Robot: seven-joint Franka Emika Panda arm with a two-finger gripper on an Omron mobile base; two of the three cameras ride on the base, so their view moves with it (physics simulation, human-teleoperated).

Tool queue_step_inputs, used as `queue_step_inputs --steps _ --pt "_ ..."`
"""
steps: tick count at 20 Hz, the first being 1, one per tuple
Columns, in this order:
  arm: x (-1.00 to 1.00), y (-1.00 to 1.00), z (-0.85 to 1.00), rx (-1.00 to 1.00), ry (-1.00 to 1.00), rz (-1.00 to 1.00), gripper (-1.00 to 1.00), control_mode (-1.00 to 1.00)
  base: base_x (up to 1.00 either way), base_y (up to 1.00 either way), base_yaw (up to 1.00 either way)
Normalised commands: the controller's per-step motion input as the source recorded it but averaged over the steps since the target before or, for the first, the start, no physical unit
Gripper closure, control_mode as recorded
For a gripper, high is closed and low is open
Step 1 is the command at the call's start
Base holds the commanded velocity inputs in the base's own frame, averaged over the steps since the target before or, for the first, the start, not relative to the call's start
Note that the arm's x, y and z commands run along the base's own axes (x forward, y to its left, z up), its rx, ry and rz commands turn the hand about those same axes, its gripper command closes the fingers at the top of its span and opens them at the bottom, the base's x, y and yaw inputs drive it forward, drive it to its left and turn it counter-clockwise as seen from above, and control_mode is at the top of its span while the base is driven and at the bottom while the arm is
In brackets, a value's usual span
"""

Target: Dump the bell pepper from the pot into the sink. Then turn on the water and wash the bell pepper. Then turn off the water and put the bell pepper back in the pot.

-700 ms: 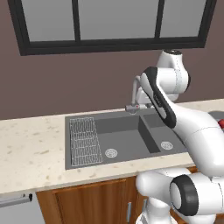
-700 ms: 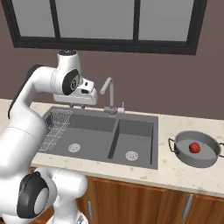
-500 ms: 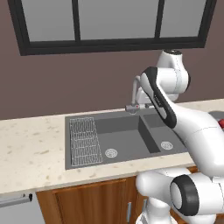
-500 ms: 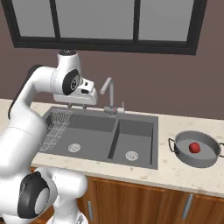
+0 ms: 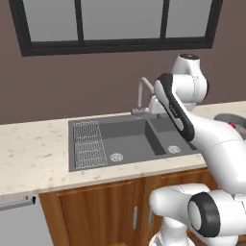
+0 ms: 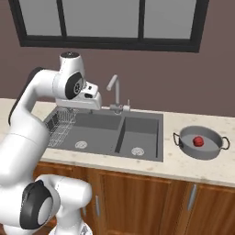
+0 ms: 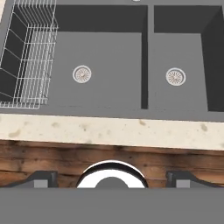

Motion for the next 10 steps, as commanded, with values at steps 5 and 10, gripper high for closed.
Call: queue_step_inputs --steps 5,10 --pt "0.0 0.0 0.0 0.0 0.0 0.0 -1.0 1.0 0.0 -0.58 -0.02" --pt "0.0 0.0 0.0 0.0 0.0 0.0 -1.0 1.0 0.0 -0.68 0.0"
